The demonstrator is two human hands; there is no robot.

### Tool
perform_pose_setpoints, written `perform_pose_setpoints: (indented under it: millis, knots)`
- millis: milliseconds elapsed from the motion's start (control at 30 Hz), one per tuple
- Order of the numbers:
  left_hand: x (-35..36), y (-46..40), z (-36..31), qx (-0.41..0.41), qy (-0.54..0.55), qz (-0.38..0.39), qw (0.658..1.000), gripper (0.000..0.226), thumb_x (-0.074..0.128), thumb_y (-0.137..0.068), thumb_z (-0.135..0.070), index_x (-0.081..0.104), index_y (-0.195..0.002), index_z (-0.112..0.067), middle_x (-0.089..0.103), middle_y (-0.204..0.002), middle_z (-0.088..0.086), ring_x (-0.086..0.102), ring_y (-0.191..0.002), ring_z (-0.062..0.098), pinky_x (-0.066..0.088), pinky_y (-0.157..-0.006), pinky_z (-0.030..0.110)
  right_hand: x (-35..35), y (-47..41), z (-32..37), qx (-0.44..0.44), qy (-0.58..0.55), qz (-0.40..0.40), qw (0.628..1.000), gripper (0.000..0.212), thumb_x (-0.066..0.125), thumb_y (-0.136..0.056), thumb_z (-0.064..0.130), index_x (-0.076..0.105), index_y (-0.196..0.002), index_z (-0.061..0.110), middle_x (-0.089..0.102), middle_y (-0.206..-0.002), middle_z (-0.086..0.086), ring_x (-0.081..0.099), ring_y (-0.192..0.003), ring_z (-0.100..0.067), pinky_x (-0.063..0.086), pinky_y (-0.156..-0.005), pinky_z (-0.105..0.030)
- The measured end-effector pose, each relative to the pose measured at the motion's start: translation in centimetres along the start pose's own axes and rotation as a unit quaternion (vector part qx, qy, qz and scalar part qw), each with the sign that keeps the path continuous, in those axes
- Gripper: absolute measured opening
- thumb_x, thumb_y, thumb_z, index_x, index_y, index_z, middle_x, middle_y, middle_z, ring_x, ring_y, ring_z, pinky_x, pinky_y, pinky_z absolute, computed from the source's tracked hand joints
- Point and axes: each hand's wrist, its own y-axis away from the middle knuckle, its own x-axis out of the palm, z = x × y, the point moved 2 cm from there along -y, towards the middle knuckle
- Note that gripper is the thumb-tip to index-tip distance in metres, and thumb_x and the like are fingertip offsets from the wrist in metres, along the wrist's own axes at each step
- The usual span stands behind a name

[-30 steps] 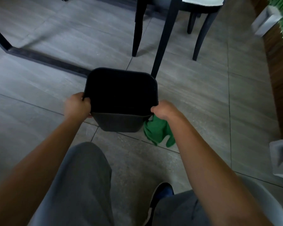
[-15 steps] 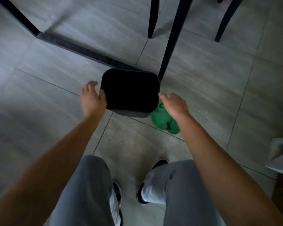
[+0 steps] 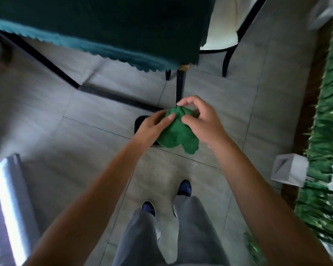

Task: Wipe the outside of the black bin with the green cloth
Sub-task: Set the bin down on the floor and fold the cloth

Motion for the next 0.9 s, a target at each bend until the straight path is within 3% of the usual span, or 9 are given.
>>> perform_pose_setpoints:
  millis: [100,200,267,367,533,600,667,767,900]
  knots:
    - [-0.5,2.5,-5.6,0.027,-0.066,0.0,0.997,0.047,0.075,-0.084,-0.054,0.069,-0.114,-0.02,0.076,-0.105,0.001,0.073,-0.095,0.015,0.06,-0.089,0.036,-3.5,1.5,4.7,-0.07,0.029,-0.046,0.996,0.048,0.062,-0.084,-0.001,0.067,-0.122,0.027,0.062,-0.127,0.028,0.062,-0.119,0.001,0.05,-0.105,-0.026]
    - [-0.3,4.8,-9.9,0.085,-0.132,-0.014,0.987,0.019,0.074,-0.092,-0.038,0.067,-0.103,-0.024,0.07,-0.088,-0.007,0.067,-0.08,0.006,0.056,-0.072,0.023,-5.7,2.6,8.0,-0.115,0.053,-0.062,0.99,0.054,0.062,-0.084,-0.003,0.066,-0.128,0.028,0.063,-0.134,0.024,0.063,-0.122,-0.004,0.05,-0.108,-0.029]
    - [-0.6,5.9,-12.0,0.121,-0.184,-0.038,0.975,0.02,0.072,-0.094,-0.036,0.064,-0.101,-0.019,0.063,-0.08,-0.009,0.06,-0.072,0.005,0.049,-0.065,0.022,-6.4,2.9,10.1,-0.138,0.055,-0.055,0.987,0.057,0.062,-0.083,-0.003,0.064,-0.129,0.03,0.064,-0.133,0.024,0.064,-0.118,-0.004,0.051,-0.105,-0.027]
    - [-1.2,7.3,-14.1,0.171,-0.223,-0.085,0.956,0.017,0.07,-0.095,-0.03,0.057,-0.089,-0.02,0.052,-0.075,-0.009,0.05,-0.064,-0.001,0.038,-0.06,0.02,-6.7,2.9,12.9,-0.182,0.046,-0.055,0.981,0.056,0.062,-0.08,-0.006,0.067,-0.127,0.025,0.066,-0.127,0.021,0.062,-0.112,0.004,0.046,-0.101,-0.013]
    - [-2.4,8.6,-16.2,0.222,-0.077,-0.164,0.958,0.024,0.066,-0.097,-0.023,0.051,-0.078,-0.025,0.051,-0.064,-0.014,0.047,-0.06,-0.004,0.036,-0.059,0.014,-6.8,1.4,15.6,-0.212,0.086,-0.086,0.97,0.047,0.074,-0.079,0.01,0.066,-0.12,0.031,0.071,-0.107,0.013,0.064,-0.102,-0.003,0.048,-0.093,-0.023]
    - [-3.1,8.7,-17.2,0.218,0.015,-0.152,0.964,0.015,0.063,-0.093,-0.028,0.058,-0.079,-0.03,0.059,-0.07,-0.018,0.054,-0.069,0.001,0.044,-0.068,0.022,-6.8,0.2,16.2,-0.174,0.085,-0.058,0.979,0.046,0.079,-0.08,0.02,0.064,-0.121,0.036,0.07,-0.101,0.014,0.064,-0.095,-0.002,0.047,-0.085,-0.021]
    - [-4.1,8.4,-18.3,0.22,0.102,-0.125,0.962,0.012,0.063,-0.093,-0.029,0.063,-0.081,-0.027,0.066,-0.083,-0.003,0.06,-0.082,0.015,0.049,-0.077,0.034,-6.9,-1.0,16.6,-0.142,0.064,-0.023,0.987,0.042,0.082,-0.08,0.029,0.065,-0.117,0.039,0.071,-0.098,0.016,0.065,-0.094,0.001,0.049,-0.084,-0.02]
    - [-6.1,7.3,-20.1,0.22,0.136,-0.12,0.959,0.017,0.065,-0.093,-0.029,0.059,-0.083,-0.018,0.058,-0.085,0.013,0.056,-0.084,0.024,0.048,-0.077,0.04,-6.3,-3.1,16.0,-0.082,0.017,0.05,0.995,0.034,0.084,-0.081,0.039,0.066,-0.11,0.042,0.071,-0.108,0.023,0.063,-0.105,0.009,0.052,-0.094,-0.022]
    - [-8.6,4.9,-22.3,0.221,0.124,-0.133,0.958,0.016,0.064,-0.096,-0.026,0.06,-0.081,-0.019,0.06,-0.082,0.01,0.059,-0.081,0.024,0.051,-0.074,0.041,-4.4,-6.1,13.8,-0.022,-0.065,0.147,0.987,0.036,0.084,-0.079,0.045,0.073,-0.112,0.037,0.076,-0.117,0.013,0.068,-0.118,-0.008,0.048,-0.113,-0.045]
